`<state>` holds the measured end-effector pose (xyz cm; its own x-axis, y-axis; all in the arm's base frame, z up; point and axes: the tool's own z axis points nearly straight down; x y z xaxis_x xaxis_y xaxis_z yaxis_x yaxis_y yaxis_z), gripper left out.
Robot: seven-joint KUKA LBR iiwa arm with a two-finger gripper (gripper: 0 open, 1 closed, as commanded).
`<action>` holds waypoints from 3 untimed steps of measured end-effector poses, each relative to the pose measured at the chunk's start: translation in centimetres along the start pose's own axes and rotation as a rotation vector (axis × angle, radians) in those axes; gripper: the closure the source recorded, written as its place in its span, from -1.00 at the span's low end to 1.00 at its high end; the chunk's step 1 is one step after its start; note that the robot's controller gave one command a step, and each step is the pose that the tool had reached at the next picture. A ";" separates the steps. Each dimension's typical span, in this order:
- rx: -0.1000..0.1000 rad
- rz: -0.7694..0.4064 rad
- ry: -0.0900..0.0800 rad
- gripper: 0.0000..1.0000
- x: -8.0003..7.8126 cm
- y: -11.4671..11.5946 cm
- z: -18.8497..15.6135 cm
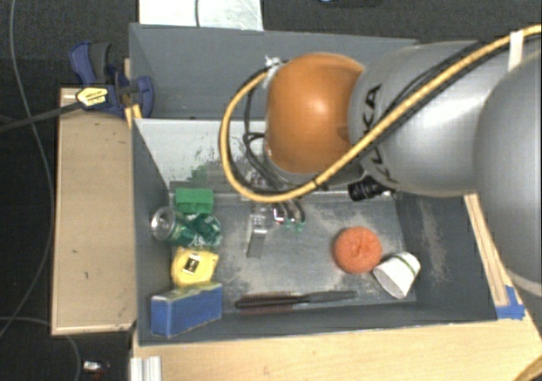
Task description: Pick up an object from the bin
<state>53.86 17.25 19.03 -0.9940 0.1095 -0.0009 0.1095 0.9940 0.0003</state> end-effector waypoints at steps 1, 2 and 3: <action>-0.002 -0.255 -0.005 -1.00 1.0 -5.4 2.9; -0.004 -0.146 -0.004 -1.00 0.3 -9.4 3.8; -0.002 -0.356 -0.002 -1.00 0.0 -12.7 4.3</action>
Offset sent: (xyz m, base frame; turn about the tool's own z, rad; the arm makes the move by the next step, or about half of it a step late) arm -0.0089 -0.1387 -0.0484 -0.4389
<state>52.44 4.66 14.73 -0.9699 -0.2434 -0.0031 -0.2434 0.9699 0.0017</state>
